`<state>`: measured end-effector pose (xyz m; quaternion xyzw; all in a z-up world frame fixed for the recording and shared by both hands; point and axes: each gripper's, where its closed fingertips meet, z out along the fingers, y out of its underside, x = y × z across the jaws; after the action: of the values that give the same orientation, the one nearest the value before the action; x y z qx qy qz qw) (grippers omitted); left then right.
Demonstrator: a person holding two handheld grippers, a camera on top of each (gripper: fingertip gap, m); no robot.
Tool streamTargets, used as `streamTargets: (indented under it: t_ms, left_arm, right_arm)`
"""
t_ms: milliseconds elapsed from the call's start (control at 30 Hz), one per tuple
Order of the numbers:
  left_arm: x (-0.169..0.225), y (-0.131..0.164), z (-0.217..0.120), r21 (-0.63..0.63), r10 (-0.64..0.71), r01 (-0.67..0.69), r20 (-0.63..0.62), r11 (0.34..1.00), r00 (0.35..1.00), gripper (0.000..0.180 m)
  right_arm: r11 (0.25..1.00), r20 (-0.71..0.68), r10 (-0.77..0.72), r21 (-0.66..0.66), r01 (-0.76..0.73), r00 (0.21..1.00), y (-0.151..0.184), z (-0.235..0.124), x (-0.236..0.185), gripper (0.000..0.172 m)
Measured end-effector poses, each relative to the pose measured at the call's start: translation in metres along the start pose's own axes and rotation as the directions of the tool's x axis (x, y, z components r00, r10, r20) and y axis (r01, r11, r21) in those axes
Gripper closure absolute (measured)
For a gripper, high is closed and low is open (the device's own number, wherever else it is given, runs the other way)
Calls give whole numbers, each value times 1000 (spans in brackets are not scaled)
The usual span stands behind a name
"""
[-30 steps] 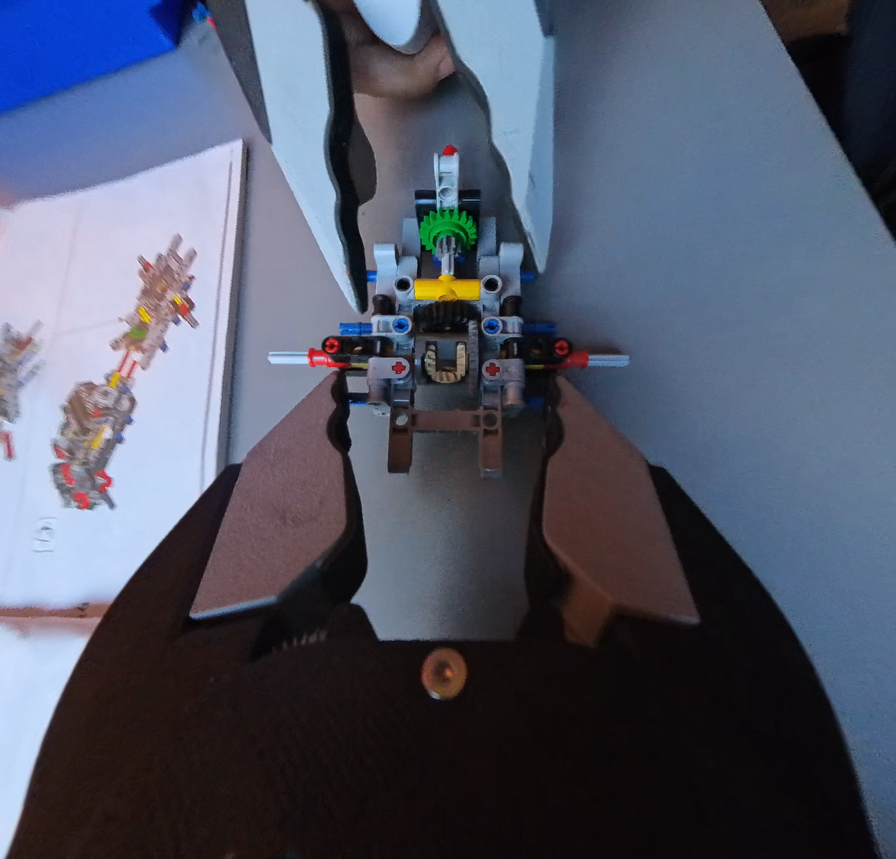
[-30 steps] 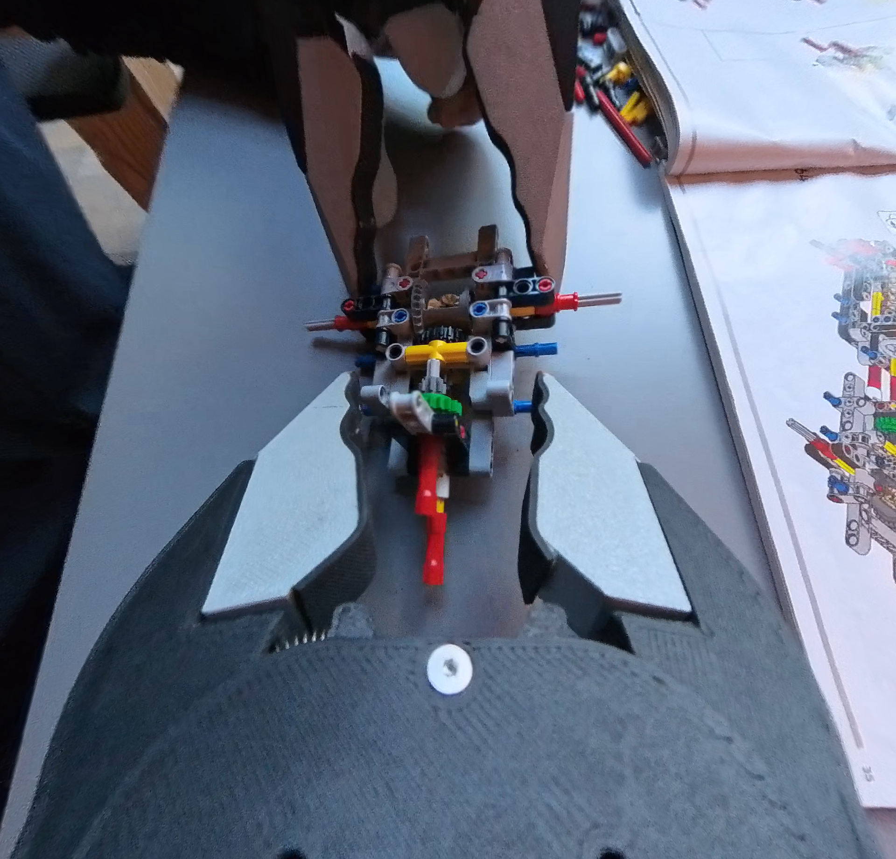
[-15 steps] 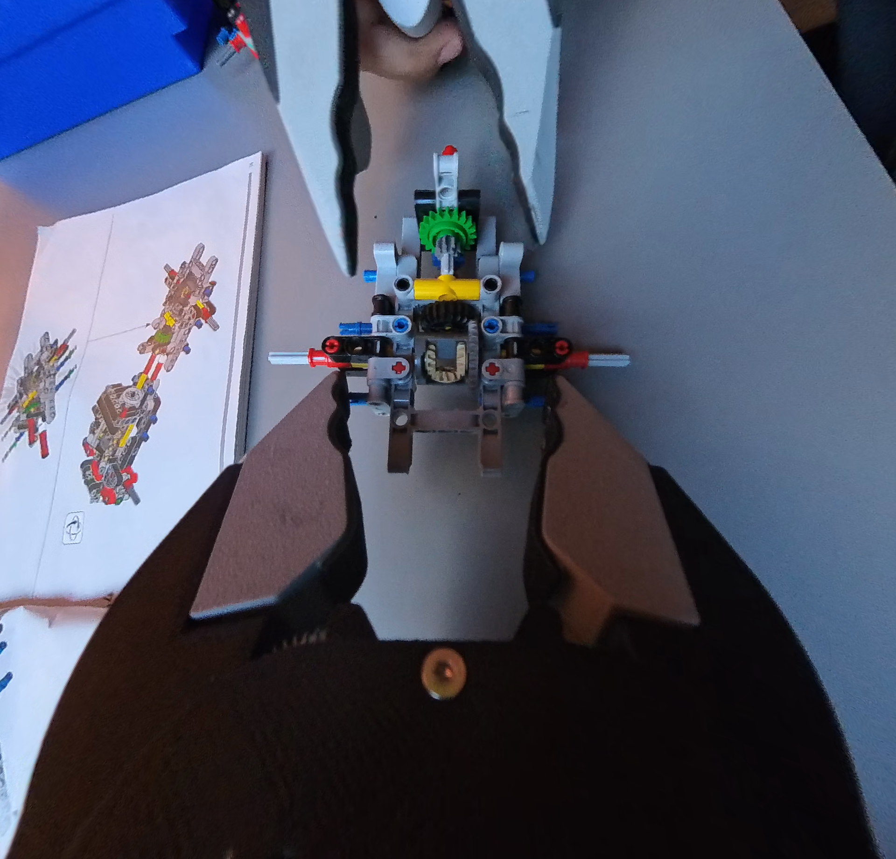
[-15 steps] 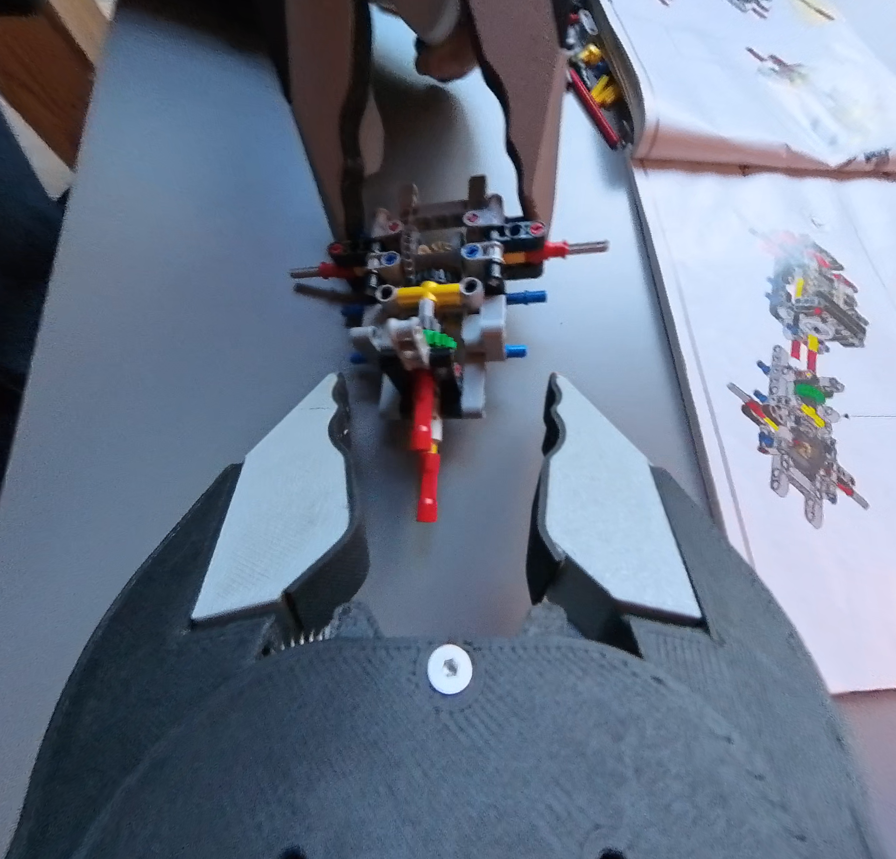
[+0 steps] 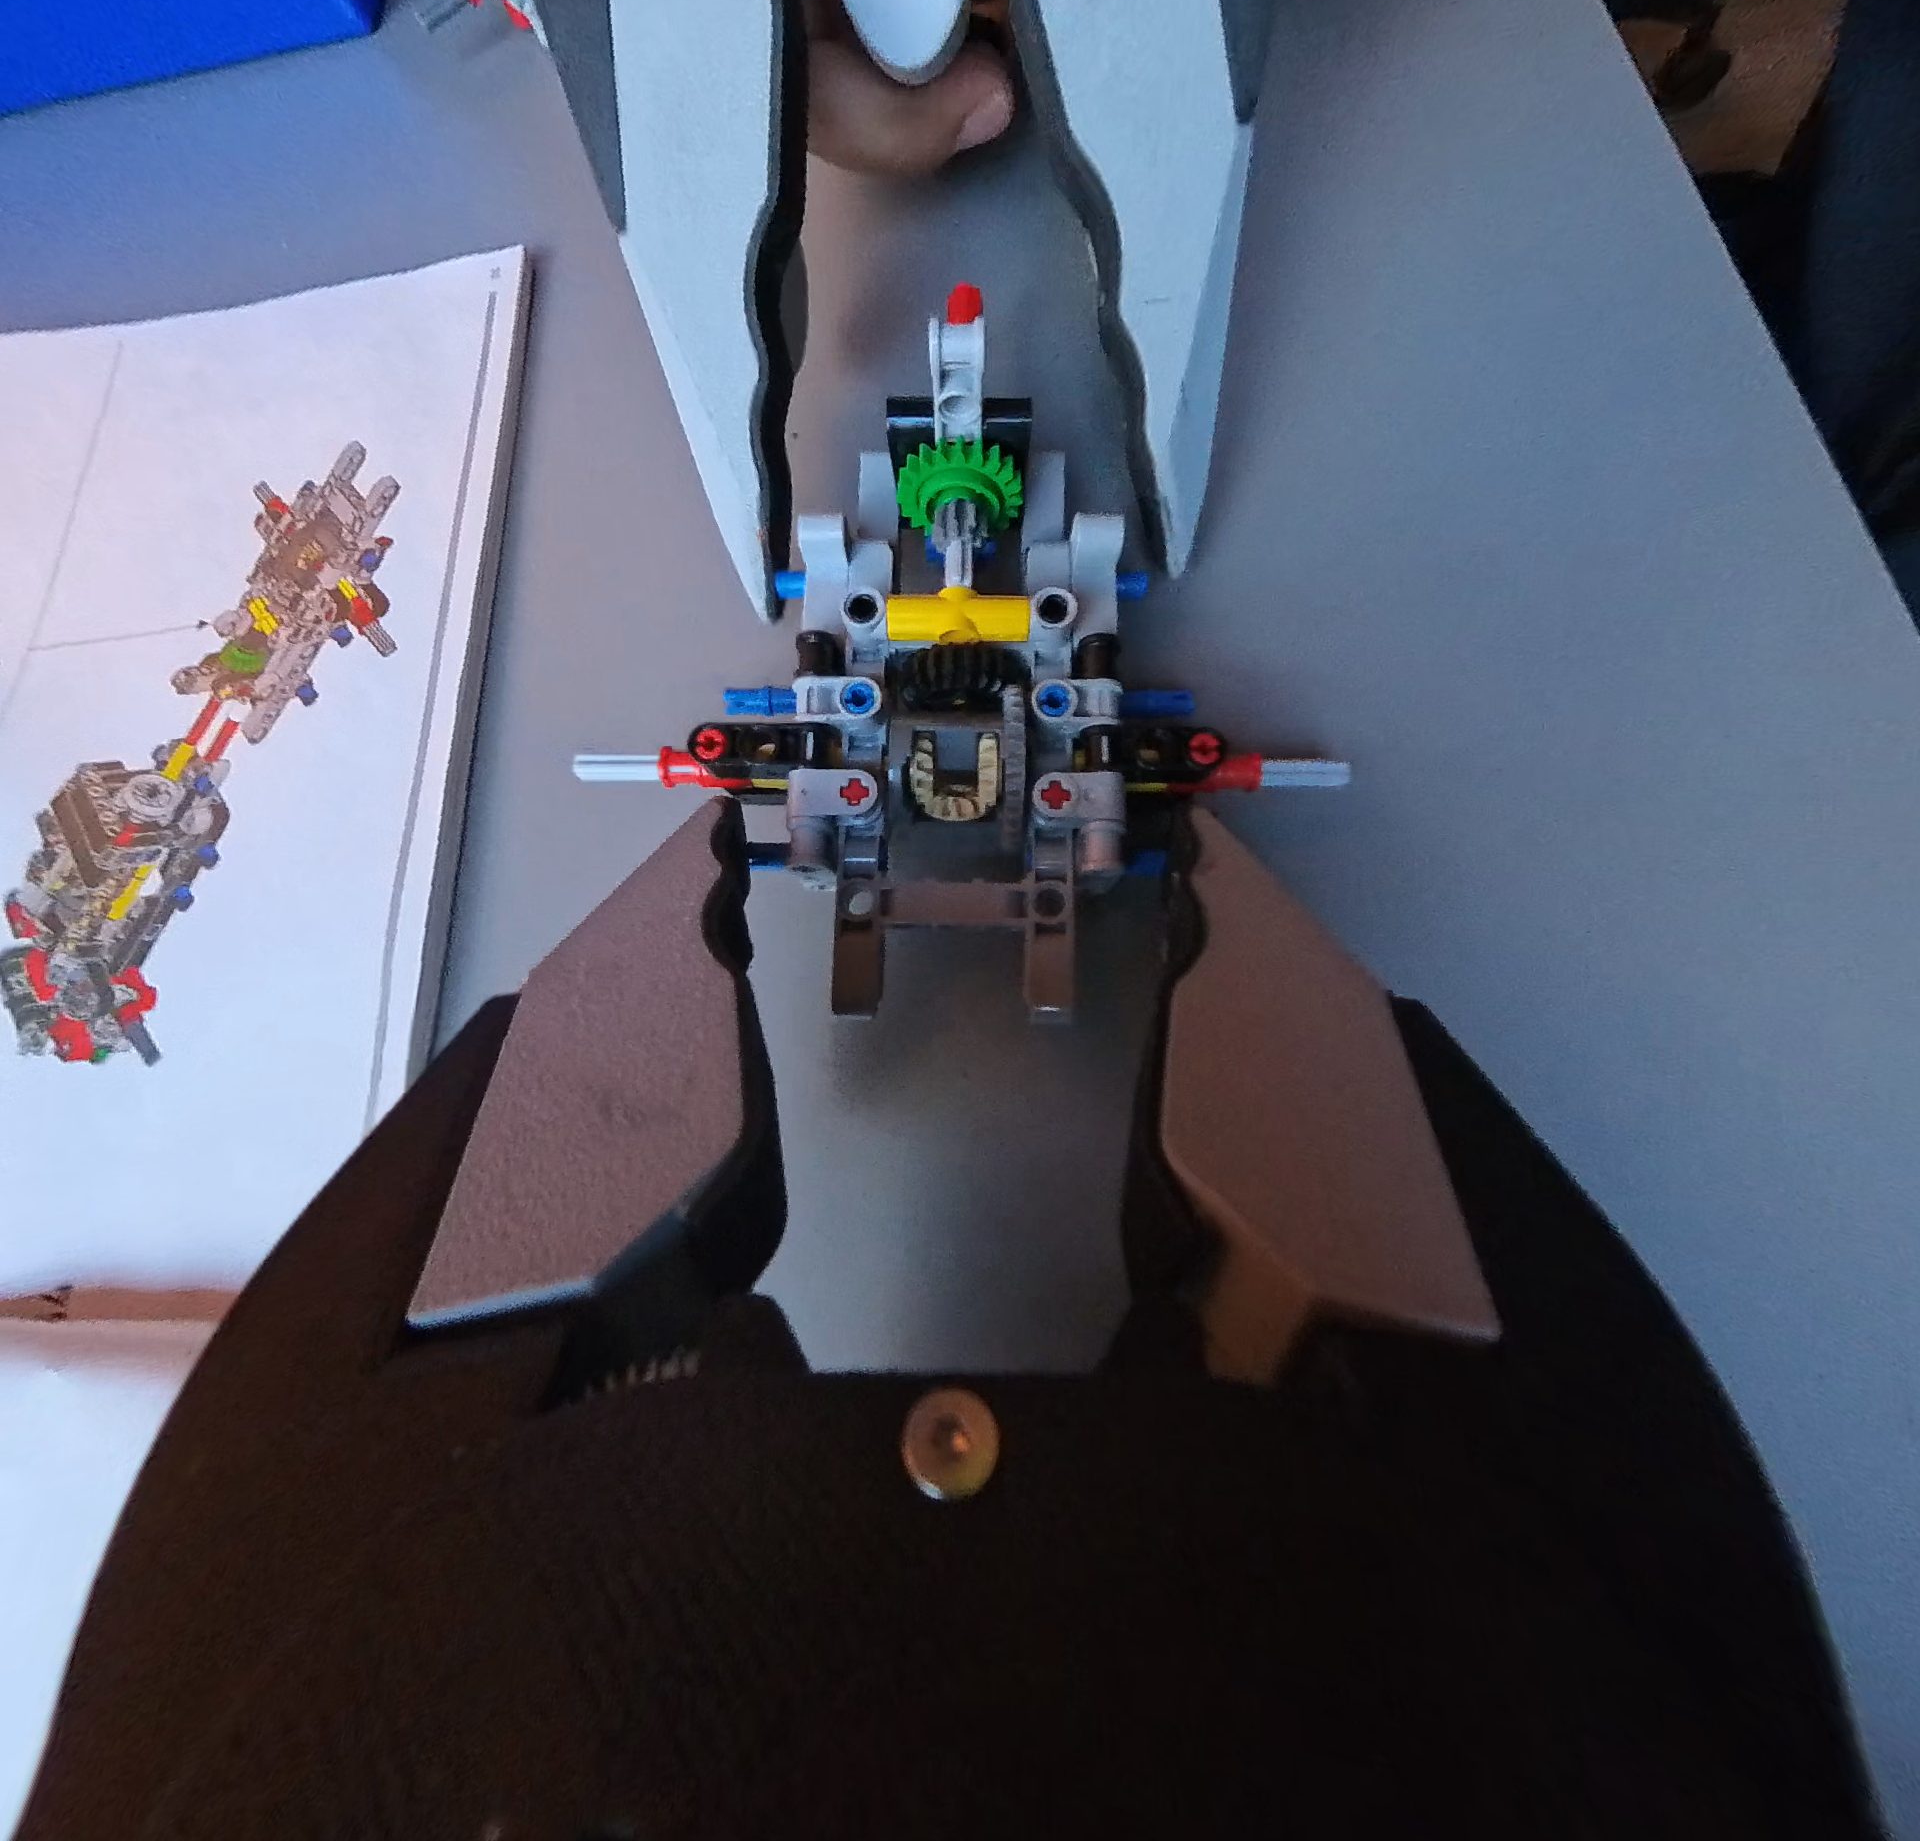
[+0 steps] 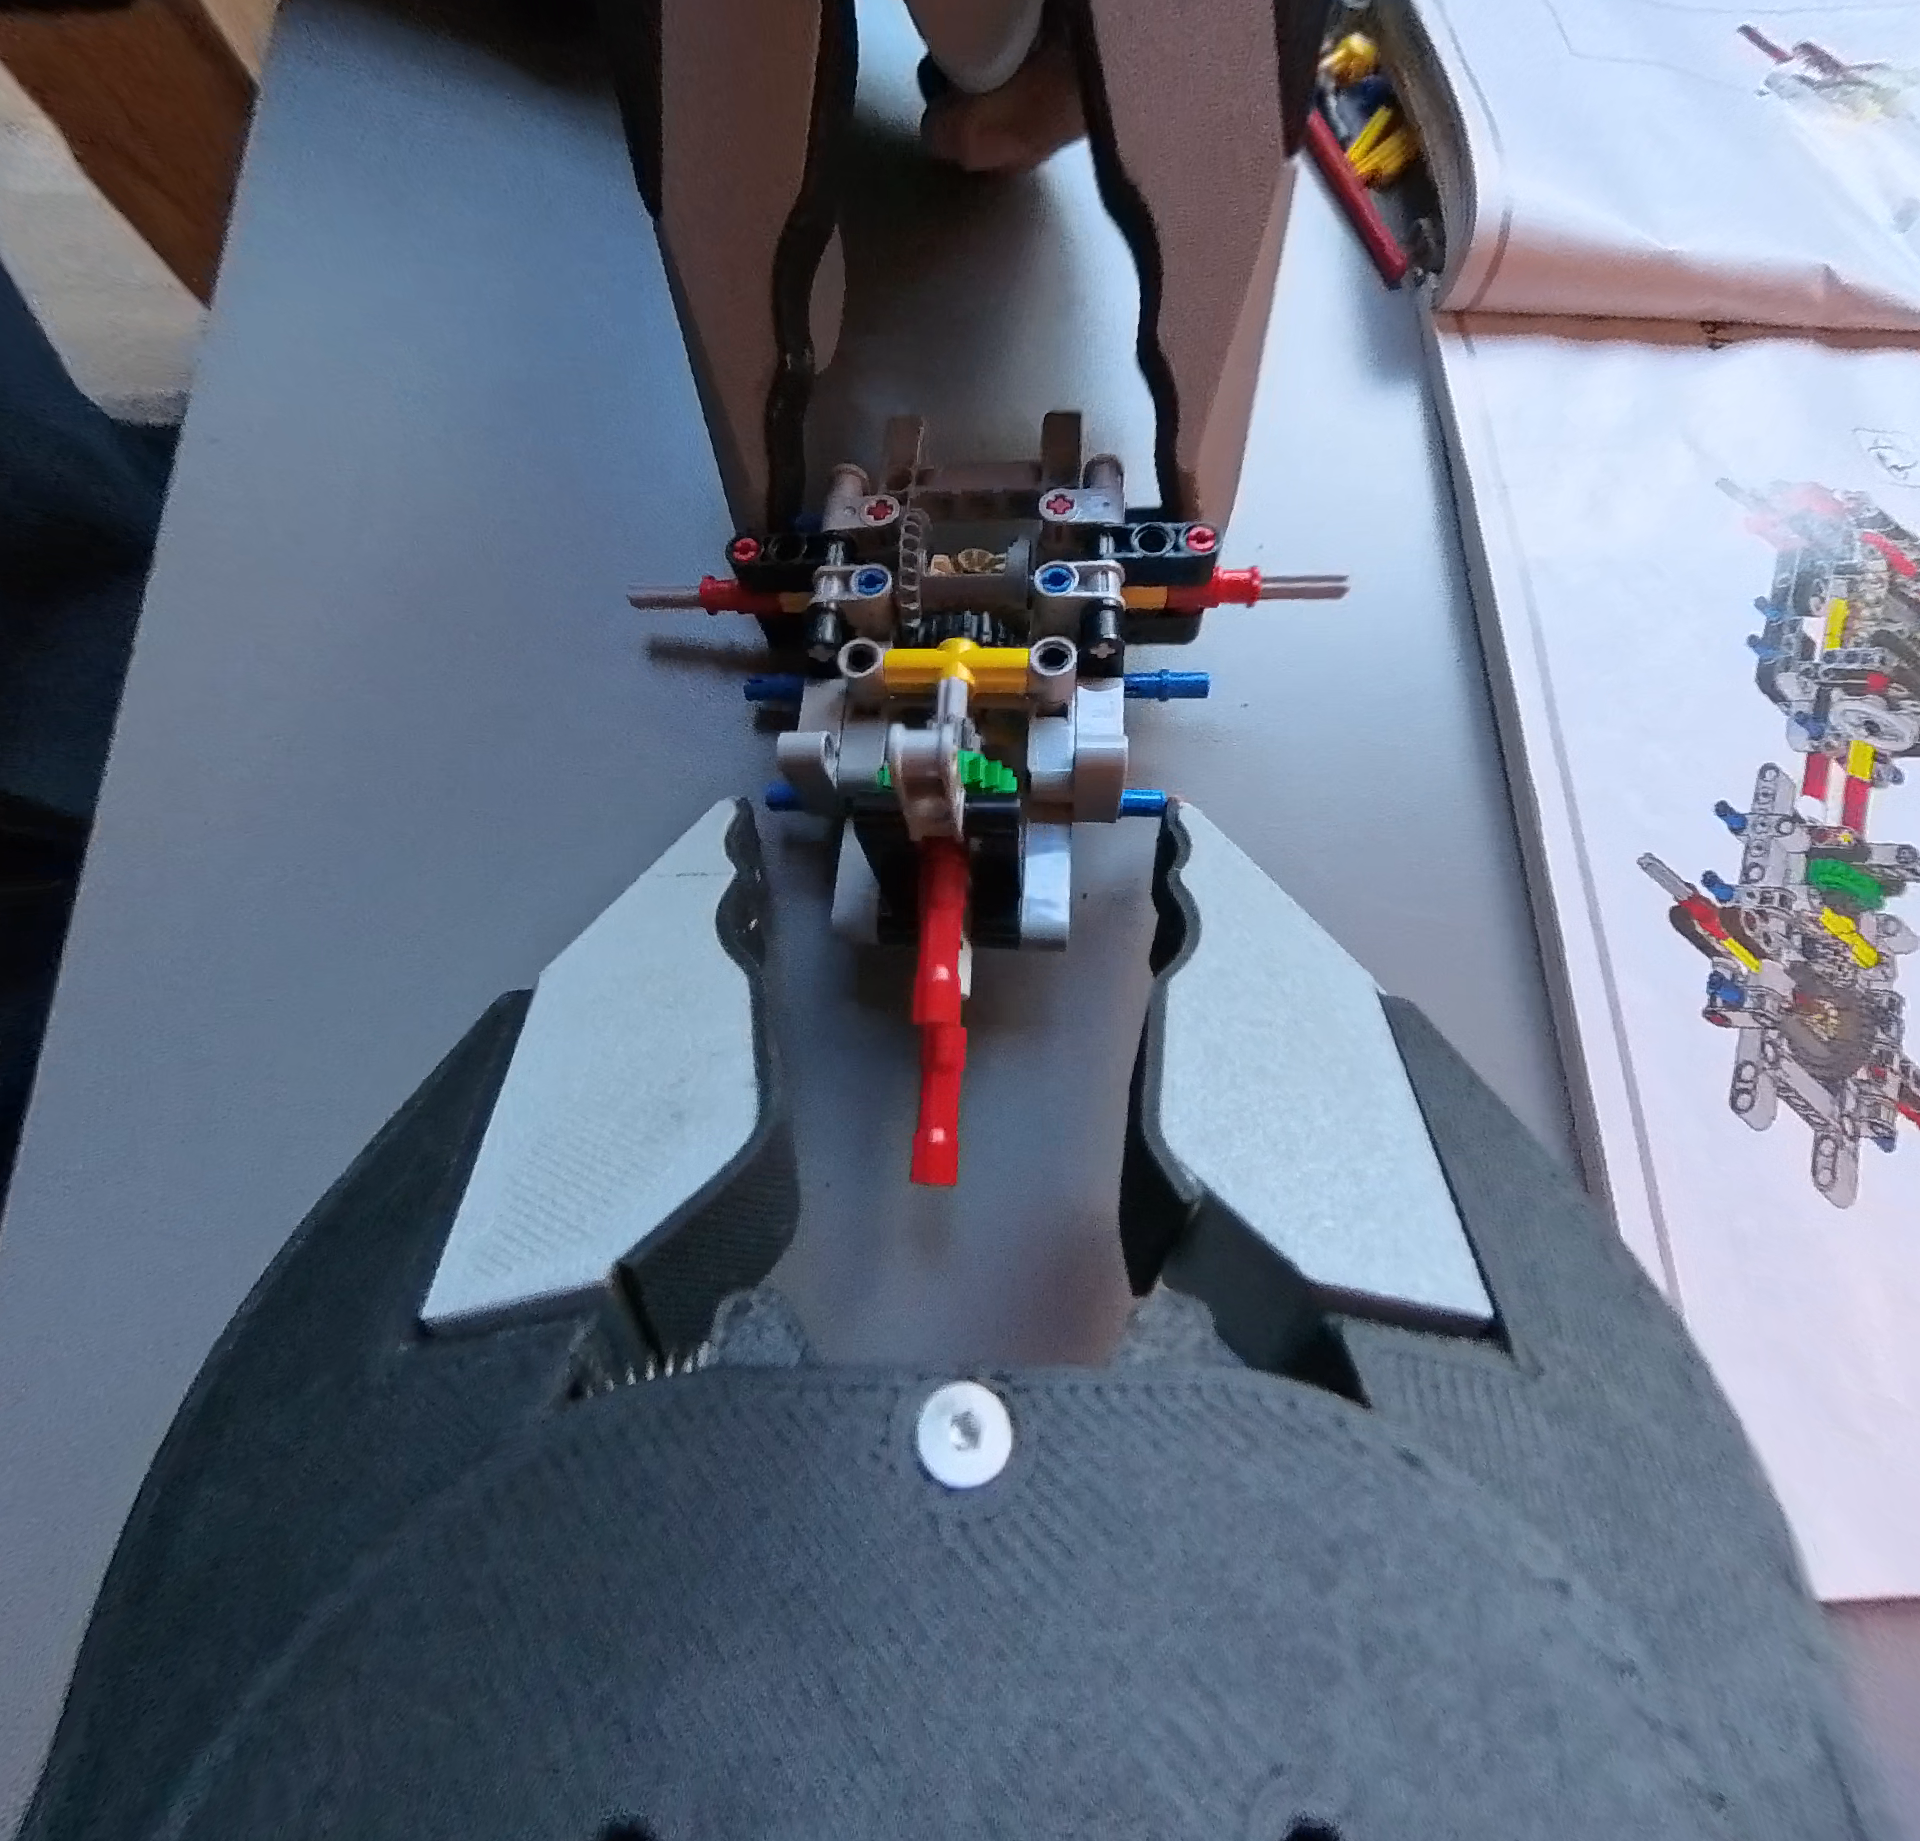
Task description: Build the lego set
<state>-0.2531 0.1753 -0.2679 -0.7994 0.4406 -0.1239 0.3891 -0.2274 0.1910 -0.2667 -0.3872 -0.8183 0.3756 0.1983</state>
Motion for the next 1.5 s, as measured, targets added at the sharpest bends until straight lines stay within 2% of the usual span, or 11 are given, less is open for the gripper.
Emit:
streamTargets:
  t_ms: [200, 433, 533, 667, 833, 1000, 1500]
  left_arm:
    - [0, 4, 3, -40, -137, 136, -39, 990, 990, 103]
    - [5, -2, -5, -71, -156, 153, -33, 986, 987, 101]
    - [7, -8, -15, -40, -197, 195, -72, 980, 978, 102]
    - [8, 11, -14, -110, -255, 244, -103, 963, 961, 107]
    - [9, 14, -10, -135, -199, 188, -80, 973, 977, 112]
    - [6, 15, -9, -134, -162, 154, -52, 979, 985, 132]
    - [6, 14, -8, -113, -160, 152, -59, 982, 985, 138]
  right_arm:
    - [993, 9, 51, 107, -52, 999, -11, -12, 11, 89]
    - [999, -143, -30, -27, 26, 989, -1, 5, 17, 81]
    - [999, -100, -27, -27, 24, 995, -4, 8, 6, 79]
    - [1000, -69, -13, -16, 12, 998, -7, 10, 0, 75]
    - [999, -35, -22, -41, 21, 999, -8, 18, -4, 73]
    - [999, 9, -15, -50, 15, 1000, -10, 24, -6, 71]
    - [999, 4, -24, -44, 24, 1000, -10, 24, -2, 74]
